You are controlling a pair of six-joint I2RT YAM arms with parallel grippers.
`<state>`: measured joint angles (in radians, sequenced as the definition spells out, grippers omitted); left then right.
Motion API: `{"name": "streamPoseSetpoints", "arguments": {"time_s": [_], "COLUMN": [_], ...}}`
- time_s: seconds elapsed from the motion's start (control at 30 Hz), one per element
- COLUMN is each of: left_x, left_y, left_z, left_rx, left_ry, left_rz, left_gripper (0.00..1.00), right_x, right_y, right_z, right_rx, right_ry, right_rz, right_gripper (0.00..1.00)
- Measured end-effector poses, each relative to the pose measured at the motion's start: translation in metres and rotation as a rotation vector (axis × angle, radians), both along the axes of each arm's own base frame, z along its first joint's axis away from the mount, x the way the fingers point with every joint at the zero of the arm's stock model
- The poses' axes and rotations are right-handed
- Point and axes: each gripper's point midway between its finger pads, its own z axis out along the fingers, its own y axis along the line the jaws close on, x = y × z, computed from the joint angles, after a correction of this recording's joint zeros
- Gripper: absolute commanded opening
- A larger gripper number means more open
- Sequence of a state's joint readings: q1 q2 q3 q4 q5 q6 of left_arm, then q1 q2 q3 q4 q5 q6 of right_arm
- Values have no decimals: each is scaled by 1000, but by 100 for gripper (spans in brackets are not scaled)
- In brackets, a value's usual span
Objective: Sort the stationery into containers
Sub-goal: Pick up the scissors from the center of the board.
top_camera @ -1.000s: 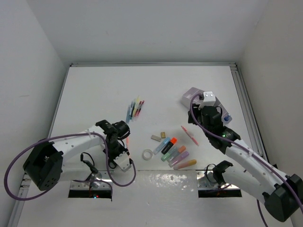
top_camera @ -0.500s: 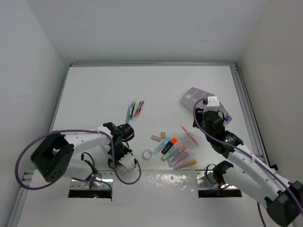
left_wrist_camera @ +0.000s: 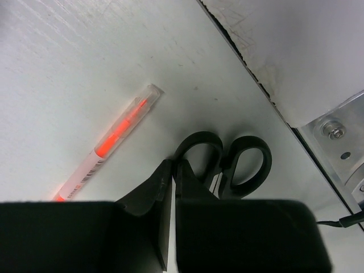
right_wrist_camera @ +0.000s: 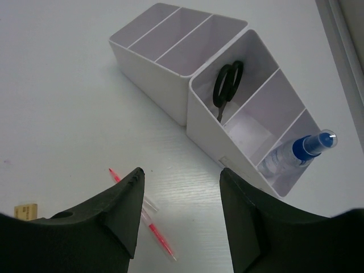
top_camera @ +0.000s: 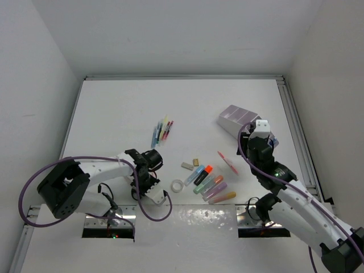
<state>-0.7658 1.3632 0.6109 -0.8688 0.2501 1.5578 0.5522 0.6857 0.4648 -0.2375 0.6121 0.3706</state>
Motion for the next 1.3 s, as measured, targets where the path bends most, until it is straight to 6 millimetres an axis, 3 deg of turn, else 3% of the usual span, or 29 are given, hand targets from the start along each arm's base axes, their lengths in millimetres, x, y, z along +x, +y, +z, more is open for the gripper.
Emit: {"name": "streamPoseSetpoints", "arguments": {"time_s": [0.3,0.43,0.53,0.63,0.77,0.93,1.1,1.3], "left_x": [3,14,42,80,133,192,237,264], "left_y": [-1,-4,-18,-40,-70,-113,-148,-156], "left_z": [2,12,39,83,154,227,262,269], "left_rx": [1,-8,-69,-177,-364,-613,-807,-890], "left_ry": [-14,-27,-89,-179,-282,-273,-167,-138], "left_rz": [102,211,324,433,608,878,1121,1315], "left_gripper": [0,0,0,0,0,0,0,0], "right_x": [-3,-2,1,7,23,45,54,52], "right_y": [-8,-5,5,20,41,64,101,133], "right_z": [2,-6,-10,-1,30,75,95,103], "right_rx": [-3,-6,2,33,95,170,184,221], "right_ry": [-15,18,51,61,37,-32,-48,-73], "right_rz": [-39,-31,4,62,126,200,367,521], "right_gripper": [55,55,55,56,54,53,57,69]}}
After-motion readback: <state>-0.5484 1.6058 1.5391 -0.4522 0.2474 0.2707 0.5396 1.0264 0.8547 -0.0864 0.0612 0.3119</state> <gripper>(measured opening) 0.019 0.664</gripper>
